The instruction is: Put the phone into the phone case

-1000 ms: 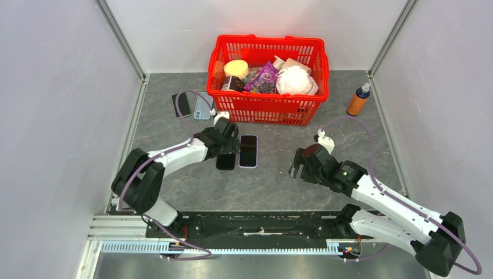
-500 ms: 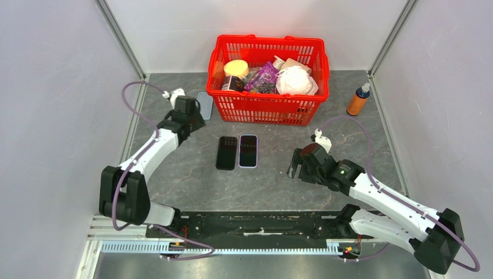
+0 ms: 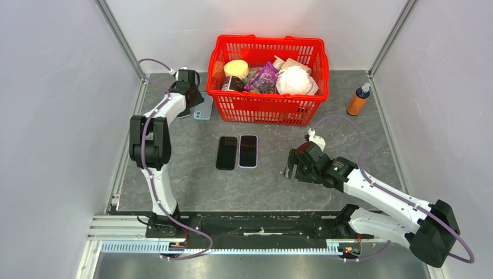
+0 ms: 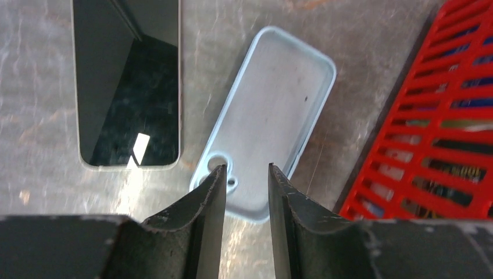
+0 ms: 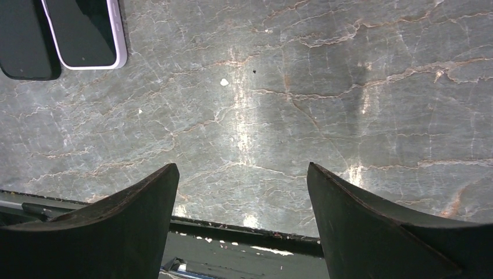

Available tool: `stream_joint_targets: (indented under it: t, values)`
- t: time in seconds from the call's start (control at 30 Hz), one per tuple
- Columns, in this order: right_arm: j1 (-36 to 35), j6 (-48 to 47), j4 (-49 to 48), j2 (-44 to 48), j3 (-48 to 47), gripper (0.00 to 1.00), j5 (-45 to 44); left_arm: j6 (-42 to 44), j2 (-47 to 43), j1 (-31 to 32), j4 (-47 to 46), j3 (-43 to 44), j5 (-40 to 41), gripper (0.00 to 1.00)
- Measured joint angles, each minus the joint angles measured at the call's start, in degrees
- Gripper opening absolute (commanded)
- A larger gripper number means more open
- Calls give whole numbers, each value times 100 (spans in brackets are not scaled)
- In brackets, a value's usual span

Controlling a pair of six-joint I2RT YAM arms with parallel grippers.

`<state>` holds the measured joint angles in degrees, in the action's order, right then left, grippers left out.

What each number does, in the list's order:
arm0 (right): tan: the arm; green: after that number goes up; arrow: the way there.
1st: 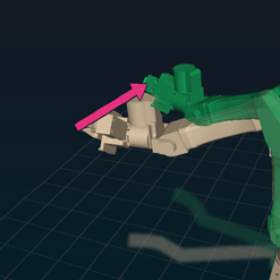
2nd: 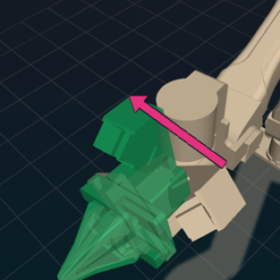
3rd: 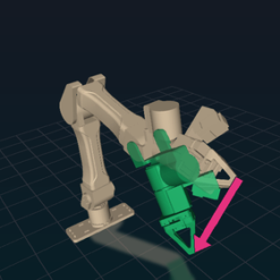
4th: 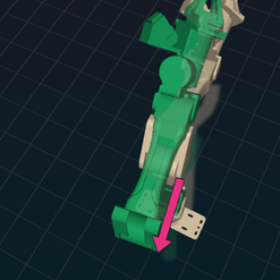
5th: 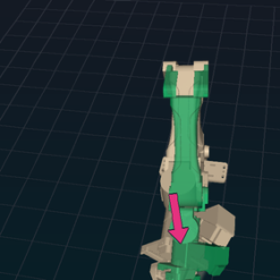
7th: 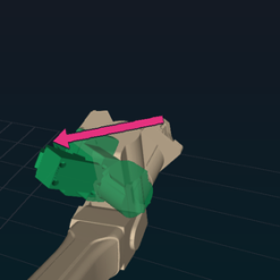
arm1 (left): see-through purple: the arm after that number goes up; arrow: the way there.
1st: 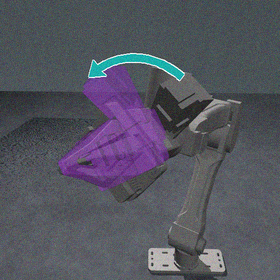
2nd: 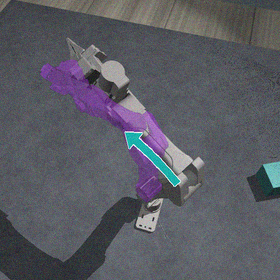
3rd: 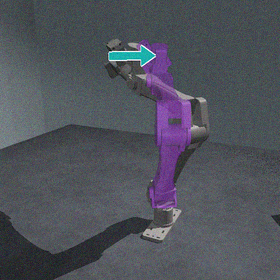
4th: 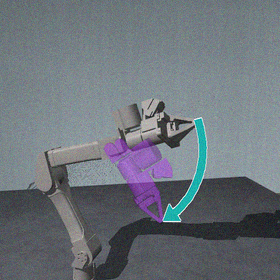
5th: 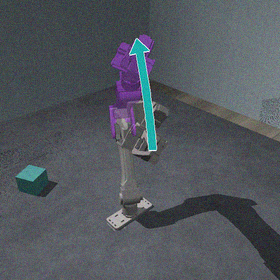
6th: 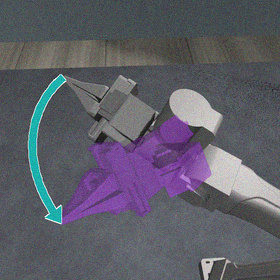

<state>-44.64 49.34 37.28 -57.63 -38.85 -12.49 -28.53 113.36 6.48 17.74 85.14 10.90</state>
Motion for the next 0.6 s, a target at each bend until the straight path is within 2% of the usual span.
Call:
stream_joint_targets:
  t: [0.27, 0.6]
  values:
    - [0, -122, -50, -181, -166, 88, 0, 352, 1060, -160, 317, 1296, -111, 38]
    - [0, -289, -146, -599, -332, 88, 20, 415, 1709, -197, 730, 1810, -203, 38]
